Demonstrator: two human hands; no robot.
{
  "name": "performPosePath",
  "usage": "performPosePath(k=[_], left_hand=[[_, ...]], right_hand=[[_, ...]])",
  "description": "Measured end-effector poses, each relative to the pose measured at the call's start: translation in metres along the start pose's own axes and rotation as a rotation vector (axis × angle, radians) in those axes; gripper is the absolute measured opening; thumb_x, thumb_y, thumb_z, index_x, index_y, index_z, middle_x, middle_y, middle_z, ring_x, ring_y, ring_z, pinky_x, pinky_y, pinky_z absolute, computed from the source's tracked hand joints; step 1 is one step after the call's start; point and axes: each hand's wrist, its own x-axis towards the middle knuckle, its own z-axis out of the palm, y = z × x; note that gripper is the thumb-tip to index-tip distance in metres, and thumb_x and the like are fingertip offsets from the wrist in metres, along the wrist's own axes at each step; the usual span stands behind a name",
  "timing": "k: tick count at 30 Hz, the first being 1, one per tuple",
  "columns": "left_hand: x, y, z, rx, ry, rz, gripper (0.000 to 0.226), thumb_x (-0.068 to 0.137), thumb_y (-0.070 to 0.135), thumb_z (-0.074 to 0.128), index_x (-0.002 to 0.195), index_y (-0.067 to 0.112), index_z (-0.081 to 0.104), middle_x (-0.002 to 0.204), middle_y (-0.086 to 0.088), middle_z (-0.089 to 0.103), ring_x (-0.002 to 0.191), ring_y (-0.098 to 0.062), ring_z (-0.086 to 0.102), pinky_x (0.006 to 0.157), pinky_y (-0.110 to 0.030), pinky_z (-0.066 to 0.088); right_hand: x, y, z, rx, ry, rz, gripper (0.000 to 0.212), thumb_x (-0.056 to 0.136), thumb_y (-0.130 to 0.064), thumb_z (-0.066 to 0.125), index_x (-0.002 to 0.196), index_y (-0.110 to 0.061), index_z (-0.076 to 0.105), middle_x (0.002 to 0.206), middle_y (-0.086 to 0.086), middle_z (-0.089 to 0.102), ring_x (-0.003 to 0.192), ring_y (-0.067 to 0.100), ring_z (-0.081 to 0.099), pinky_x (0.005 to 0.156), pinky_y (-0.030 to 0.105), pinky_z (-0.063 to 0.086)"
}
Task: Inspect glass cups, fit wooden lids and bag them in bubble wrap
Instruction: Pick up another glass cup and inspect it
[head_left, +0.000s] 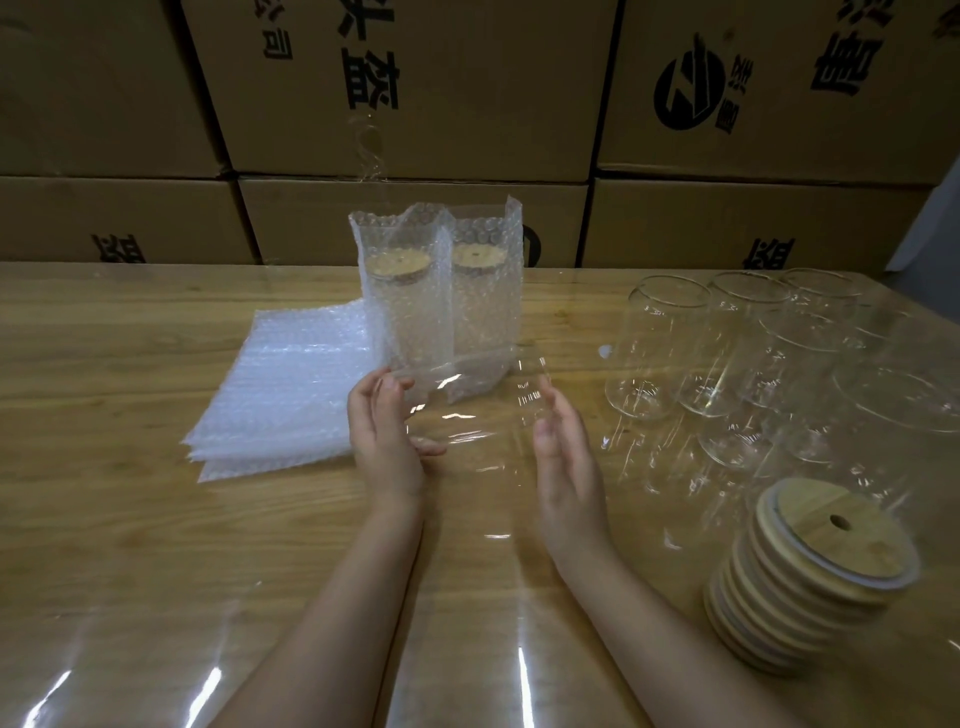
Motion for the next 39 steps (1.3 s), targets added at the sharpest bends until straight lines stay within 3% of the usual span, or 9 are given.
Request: performPosePath(k=[3,6,12,16,19,23,31,36,39], left_hand=[[-0.007,0.003,0.002,0.078,-0.073,0.076,0.042,0.075,0.053,0.053,0.109,0.030,0.056,0.110,-0.006,0.062,0.091,-0.015,0.067,0.042,-0.026,0.049],[-0.010,0.003,0.002,0.119,-0.174,0.119,0.041,0.073,0.051,0.055,0.107,0.028,0.059,0.106,-0.009,0.065,0.092,-0.023,0.067,0.048,-0.029,0.050],[-0.003,-0.002,-0.003,0.013,-0.277,-0.006,0.039,0.073,0.048,0.058,0.102,0.024,0.065,0.091,-0.003,0.070,0.080,-0.025,0.066,0.035,-0.021,0.037],[-0.001,-0.004,0.001,-0.081,-0.281,-0.141,0.044,0.075,0.049,0.056,0.106,0.018,0.062,0.089,-0.006,0.070,0.073,-0.025,0.066,0.038,-0.022,0.037],[-0.001,-0.002,0.004,-0.199,-0.297,-0.326,0.037,0.085,0.049,0.048,0.107,0.022,0.061,0.094,-0.006,0.069,0.080,-0.029,0.070,0.042,-0.024,0.044],[-0.002,0.001,0.005,-0.246,-0.357,-0.406,0.038,0.097,0.044,0.036,0.112,0.019,0.060,0.101,-0.008,0.071,0.087,-0.031,0.071,0.057,-0.035,0.057],[-0.020,-0.007,0.008,0.223,-0.349,0.151,0.030,0.092,0.028,0.037,0.105,0.022,0.063,0.101,0.001,0.071,0.094,-0.009,0.067,0.079,-0.026,0.053],[-0.027,-0.005,0.006,0.576,-0.590,0.793,0.038,0.094,0.022,0.043,0.128,0.011,0.056,0.131,-0.013,0.057,0.120,-0.014,0.056,0.097,-0.034,0.047],[-0.031,-0.002,0.012,0.631,-0.697,1.066,0.036,0.096,0.019,0.044,0.127,0.008,0.059,0.140,-0.018,0.048,0.132,-0.025,0.046,0.106,-0.044,0.040]], right_hand=[[0.000,-0.001,0.000,0.001,0.024,-0.024,0.054,0.089,-0.052,0.041,0.140,-0.036,0.033,0.150,-0.018,0.034,0.138,-0.007,0.029,0.111,0.018,0.026],[0.002,-0.002,-0.003,-0.059,0.078,-0.083,0.044,0.097,-0.037,0.036,0.140,-0.030,0.035,0.154,-0.015,0.029,0.139,-0.008,0.024,0.107,0.008,0.024],[0.001,-0.008,-0.004,0.056,0.134,-0.068,0.037,0.094,-0.036,0.037,0.129,-0.029,0.048,0.140,-0.014,0.048,0.130,-0.006,0.041,0.106,0.017,0.034],[0.001,-0.011,-0.004,0.140,0.117,-0.036,0.057,0.081,-0.059,0.043,0.131,-0.031,0.043,0.135,-0.013,0.052,0.126,0.007,0.050,0.108,0.035,0.041],[0.000,-0.012,-0.002,0.166,0.011,-0.023,0.078,0.071,-0.069,0.061,0.137,-0.040,0.030,0.129,-0.030,0.052,0.122,0.002,0.053,0.100,0.022,0.045],[0.000,-0.004,0.005,0.172,-0.111,0.018,0.084,0.065,-0.049,0.069,0.136,-0.033,0.027,0.141,-0.009,0.046,0.125,0.003,0.052,0.102,0.024,0.044],[0.005,0.005,0.006,0.190,-0.043,0.159,0.100,0.061,-0.078,0.062,0.139,-0.024,0.028,0.122,0.000,0.061,0.109,0.014,0.063,0.091,0.027,0.051],[0.011,0.010,0.001,0.268,0.034,0.289,0.057,0.085,-0.071,0.038,0.120,-0.030,0.055,0.102,0.008,0.070,0.083,0.015,0.071,0.068,0.028,0.056],[0.013,0.007,-0.003,0.331,-0.056,0.353,0.062,0.074,-0.071,0.037,0.118,-0.034,0.061,0.107,0.007,0.072,0.089,0.017,0.072,0.065,0.026,0.057]])
